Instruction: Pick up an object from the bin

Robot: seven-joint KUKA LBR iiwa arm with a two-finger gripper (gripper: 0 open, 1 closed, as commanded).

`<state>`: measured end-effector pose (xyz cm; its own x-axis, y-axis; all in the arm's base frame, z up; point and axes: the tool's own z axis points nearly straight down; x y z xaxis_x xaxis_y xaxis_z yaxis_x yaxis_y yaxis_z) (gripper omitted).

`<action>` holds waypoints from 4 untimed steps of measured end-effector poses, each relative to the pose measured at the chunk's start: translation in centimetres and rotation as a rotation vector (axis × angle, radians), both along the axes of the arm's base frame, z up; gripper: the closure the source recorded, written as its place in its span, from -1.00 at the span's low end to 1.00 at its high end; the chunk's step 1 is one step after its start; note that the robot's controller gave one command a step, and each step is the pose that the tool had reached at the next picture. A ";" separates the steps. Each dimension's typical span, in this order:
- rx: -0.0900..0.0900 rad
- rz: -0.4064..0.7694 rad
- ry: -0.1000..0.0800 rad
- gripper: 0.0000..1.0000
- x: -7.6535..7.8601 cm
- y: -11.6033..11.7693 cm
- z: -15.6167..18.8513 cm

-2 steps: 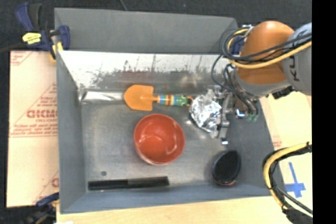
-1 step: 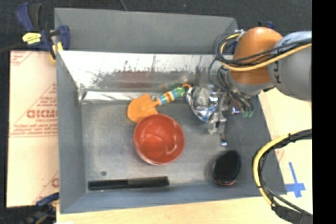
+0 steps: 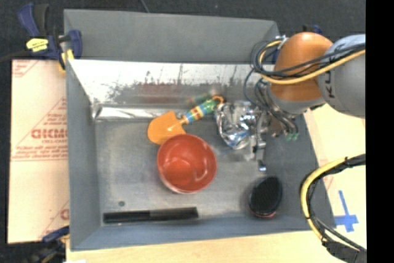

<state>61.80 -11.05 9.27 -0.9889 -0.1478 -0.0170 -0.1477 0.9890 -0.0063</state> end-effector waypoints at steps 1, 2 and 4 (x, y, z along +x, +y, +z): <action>-0.001 -0.060 -0.001 -1.00 0.0 -1.0 -1.3; 0.003 -0.184 -0.003 1.00 -0.3 -1.7 -2.2; 0.002 -0.183 -0.004 1.00 -0.3 -1.8 -2.2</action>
Offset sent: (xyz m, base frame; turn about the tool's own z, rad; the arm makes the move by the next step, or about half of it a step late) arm -0.0040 -0.0161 -0.0227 0.1861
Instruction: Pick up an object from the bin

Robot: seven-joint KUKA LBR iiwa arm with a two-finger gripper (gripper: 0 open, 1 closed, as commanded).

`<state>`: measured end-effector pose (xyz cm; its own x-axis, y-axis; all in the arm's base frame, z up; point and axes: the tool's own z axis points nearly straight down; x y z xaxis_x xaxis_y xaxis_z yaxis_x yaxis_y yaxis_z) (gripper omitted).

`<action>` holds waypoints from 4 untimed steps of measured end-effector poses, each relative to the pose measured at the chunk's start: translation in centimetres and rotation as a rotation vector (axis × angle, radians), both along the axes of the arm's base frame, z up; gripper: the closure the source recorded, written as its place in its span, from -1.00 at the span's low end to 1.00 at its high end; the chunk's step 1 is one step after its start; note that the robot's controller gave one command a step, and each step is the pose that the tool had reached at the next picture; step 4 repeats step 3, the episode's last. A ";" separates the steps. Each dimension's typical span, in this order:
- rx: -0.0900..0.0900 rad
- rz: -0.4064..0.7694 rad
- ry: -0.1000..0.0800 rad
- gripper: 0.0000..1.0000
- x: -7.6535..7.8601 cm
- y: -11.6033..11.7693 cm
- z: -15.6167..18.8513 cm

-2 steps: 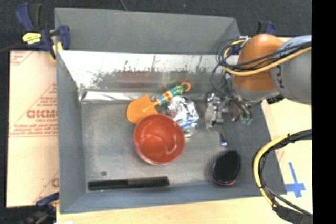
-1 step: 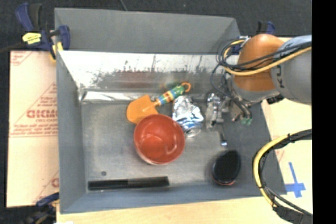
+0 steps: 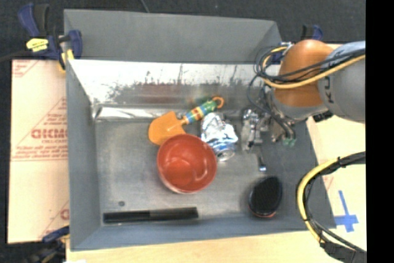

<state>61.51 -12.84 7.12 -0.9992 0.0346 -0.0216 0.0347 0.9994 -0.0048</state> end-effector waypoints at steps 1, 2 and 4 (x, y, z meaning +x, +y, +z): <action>0.002 0.000 0.010 1.00 -0.3 0.0 2.5; -0.001 0.000 -0.003 1.00 0.0 -0.1 8.0; -0.001 0.001 0.001 1.00 0.0 -0.1 13.0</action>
Offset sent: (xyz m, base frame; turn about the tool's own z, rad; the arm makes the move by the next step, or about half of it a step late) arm -0.0032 0.0004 0.0401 0.0000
